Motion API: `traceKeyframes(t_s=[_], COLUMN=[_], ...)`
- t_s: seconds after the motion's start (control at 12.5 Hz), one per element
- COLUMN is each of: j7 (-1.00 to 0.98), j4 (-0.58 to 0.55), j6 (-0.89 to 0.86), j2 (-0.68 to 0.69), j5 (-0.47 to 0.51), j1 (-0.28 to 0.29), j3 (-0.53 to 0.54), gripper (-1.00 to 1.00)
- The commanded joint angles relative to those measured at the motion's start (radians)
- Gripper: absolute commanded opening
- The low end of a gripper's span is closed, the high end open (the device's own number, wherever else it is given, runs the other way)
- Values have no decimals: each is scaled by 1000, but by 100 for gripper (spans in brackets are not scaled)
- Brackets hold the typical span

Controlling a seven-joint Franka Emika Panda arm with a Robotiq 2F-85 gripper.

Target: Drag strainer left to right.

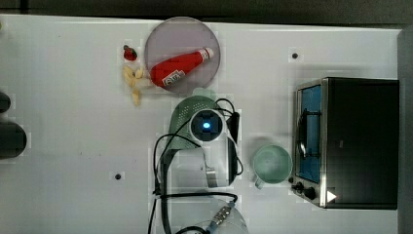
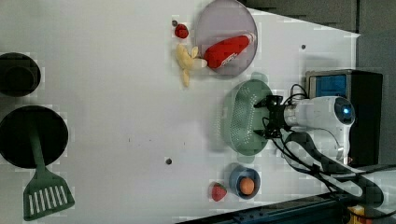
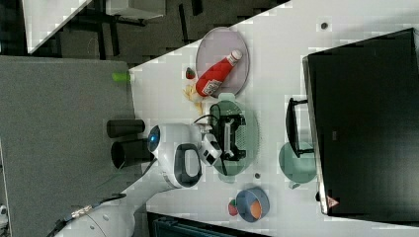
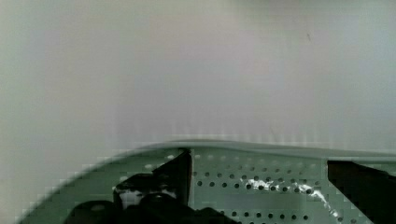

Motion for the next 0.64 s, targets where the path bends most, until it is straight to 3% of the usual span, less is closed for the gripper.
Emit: traceKeyframes(t_s=[0.08, 0.64], j7=[-127, -221], j4=[1, 3], j6=[1, 14], j2=[-15, -17], j5=[7, 7], j1=[3, 3], j3=[-52, -142], gripper=[100, 100])
